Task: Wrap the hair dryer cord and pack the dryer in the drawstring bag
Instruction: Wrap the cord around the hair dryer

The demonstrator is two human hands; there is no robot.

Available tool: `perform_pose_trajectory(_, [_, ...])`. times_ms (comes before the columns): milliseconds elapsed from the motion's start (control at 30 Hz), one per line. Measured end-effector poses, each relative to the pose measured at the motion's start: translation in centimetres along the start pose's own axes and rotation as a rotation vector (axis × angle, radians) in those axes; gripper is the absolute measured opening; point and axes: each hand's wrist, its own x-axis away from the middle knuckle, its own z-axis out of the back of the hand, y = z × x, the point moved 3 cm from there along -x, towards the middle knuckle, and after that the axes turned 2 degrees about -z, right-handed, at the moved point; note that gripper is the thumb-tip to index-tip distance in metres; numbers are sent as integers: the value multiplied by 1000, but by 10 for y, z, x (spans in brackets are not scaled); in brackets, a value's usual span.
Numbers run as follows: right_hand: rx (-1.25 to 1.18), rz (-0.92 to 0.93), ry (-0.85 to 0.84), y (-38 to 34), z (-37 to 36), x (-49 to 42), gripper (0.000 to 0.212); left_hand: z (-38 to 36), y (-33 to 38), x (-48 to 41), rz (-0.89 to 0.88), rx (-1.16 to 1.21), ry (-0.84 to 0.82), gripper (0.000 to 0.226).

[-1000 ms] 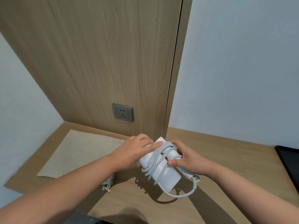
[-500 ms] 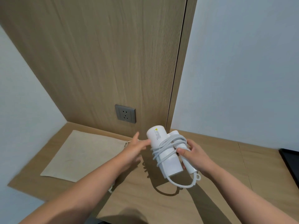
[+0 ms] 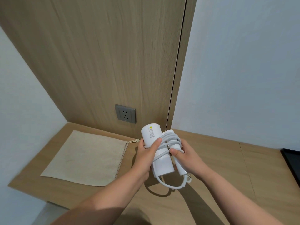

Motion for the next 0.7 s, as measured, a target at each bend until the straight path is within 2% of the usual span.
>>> perform_pose_trajectory(200, [9,17,-14,-2,-5,2,39,-1,5,6,-59,-37,108,50])
perform_pose_trajectory(333, [-99,-28,117,-2,-7,3,29,-3,4,8,-120,-109,131,52])
perform_pose_trajectory(467, [-275,-174,207,1,-13,2,42,-9,1,10,-187,-191,96,59])
perform_pose_trajectory(700, [-376,-243,146,4,-16,-6,34,-1,0,9,-134,-89,33,50])
